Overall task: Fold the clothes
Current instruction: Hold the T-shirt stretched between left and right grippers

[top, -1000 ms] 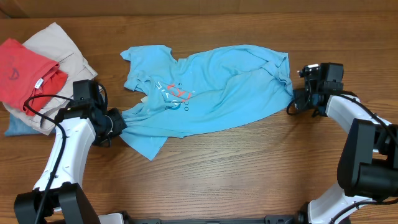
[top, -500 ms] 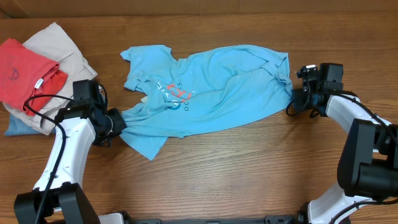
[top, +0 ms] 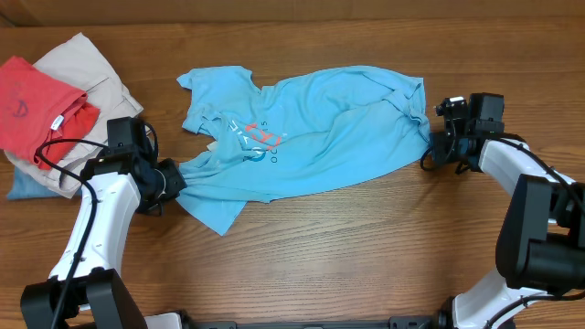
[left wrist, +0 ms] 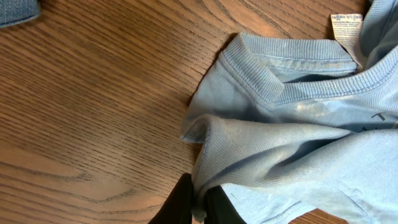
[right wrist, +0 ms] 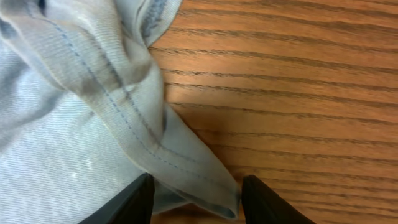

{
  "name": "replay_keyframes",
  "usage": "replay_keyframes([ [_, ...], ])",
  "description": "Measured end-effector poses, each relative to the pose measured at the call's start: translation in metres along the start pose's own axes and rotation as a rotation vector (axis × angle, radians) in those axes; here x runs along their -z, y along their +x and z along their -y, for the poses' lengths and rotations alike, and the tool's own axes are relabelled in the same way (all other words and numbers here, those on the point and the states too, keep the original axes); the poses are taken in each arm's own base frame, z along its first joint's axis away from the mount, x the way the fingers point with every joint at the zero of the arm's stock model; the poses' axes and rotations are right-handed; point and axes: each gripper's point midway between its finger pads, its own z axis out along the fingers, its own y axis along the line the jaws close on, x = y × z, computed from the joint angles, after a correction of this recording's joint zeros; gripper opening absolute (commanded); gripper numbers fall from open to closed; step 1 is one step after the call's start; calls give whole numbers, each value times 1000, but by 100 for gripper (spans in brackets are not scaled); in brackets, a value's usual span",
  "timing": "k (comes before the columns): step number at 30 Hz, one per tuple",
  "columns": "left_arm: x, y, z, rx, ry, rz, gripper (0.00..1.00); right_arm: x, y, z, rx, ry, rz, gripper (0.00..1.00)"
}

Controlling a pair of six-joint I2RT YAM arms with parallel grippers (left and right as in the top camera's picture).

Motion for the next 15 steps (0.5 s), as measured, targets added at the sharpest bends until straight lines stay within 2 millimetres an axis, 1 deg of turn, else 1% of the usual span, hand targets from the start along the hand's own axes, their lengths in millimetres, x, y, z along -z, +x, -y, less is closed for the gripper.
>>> replay_keyframes([
  [3,0,0,0,0,0,1,8,0,1,3,-1,14,-3,48],
  [6,0,-1,0,0,1,3,8,0,1,6,-5,28,-4,40],
  [13,0,-1,0,0,1,3,8,1,-2,12,-9,49,8,32],
  [14,0,-1,0,0,1,3,8,1,-2,12,-9,50,9,24],
  [15,0,-1,0,0,1,3,8,1,-3,13,-9,51,11,21],
])
